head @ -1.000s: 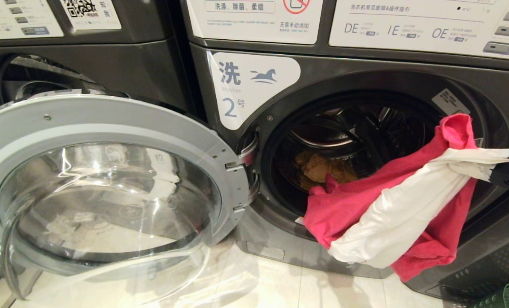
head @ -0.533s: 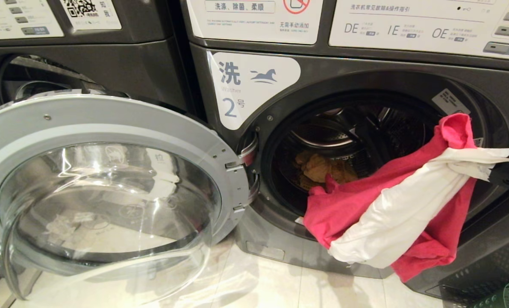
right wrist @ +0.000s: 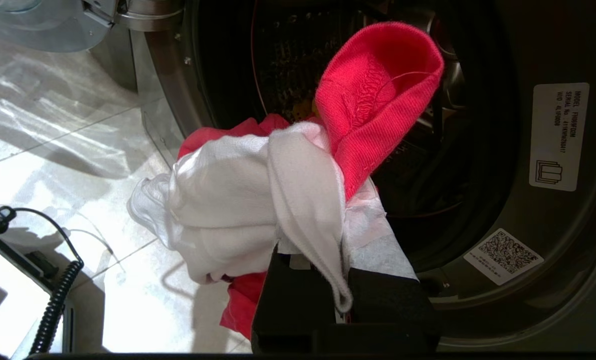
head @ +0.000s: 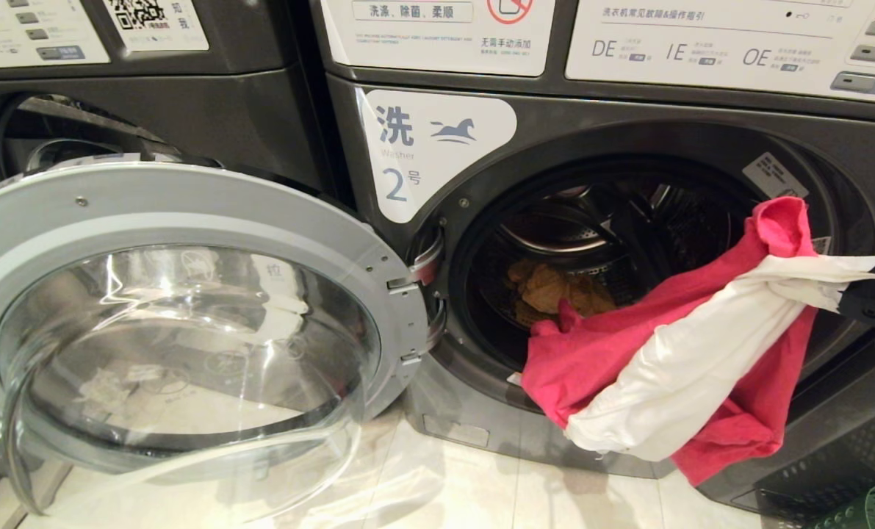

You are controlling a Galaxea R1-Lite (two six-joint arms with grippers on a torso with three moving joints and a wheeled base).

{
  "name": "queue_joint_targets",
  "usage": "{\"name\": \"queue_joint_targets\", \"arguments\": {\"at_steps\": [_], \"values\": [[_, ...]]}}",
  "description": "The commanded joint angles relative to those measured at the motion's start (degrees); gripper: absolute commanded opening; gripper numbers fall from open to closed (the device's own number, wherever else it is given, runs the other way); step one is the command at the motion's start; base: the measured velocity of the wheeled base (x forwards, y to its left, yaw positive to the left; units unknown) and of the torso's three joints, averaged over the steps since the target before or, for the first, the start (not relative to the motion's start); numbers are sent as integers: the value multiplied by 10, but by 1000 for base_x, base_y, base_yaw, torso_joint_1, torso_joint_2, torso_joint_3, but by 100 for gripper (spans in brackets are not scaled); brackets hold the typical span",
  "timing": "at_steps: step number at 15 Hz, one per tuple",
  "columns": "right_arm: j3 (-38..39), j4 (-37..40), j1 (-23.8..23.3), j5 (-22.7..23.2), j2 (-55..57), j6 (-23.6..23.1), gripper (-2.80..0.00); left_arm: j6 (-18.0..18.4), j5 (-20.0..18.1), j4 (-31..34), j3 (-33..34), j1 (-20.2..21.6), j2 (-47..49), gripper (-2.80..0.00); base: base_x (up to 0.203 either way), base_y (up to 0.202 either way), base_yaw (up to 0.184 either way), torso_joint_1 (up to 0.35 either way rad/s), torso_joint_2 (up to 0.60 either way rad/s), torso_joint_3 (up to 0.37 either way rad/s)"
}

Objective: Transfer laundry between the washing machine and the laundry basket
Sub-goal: Pick a cloth and place it into the basket

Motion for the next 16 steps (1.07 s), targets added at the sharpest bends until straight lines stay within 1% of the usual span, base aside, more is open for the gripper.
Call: {"name": "queue_joint_targets", "arguments": {"at_steps": [1,16], "values": [[-2,0,0,0,2,-2,-280,0,0,0,0,0,0,-280,0,0,0,0,0,0],[-8,-16,-1,1,28,0,-280,0,0,0,0,0,0,-280,0,0,0,0,0,0]]}}
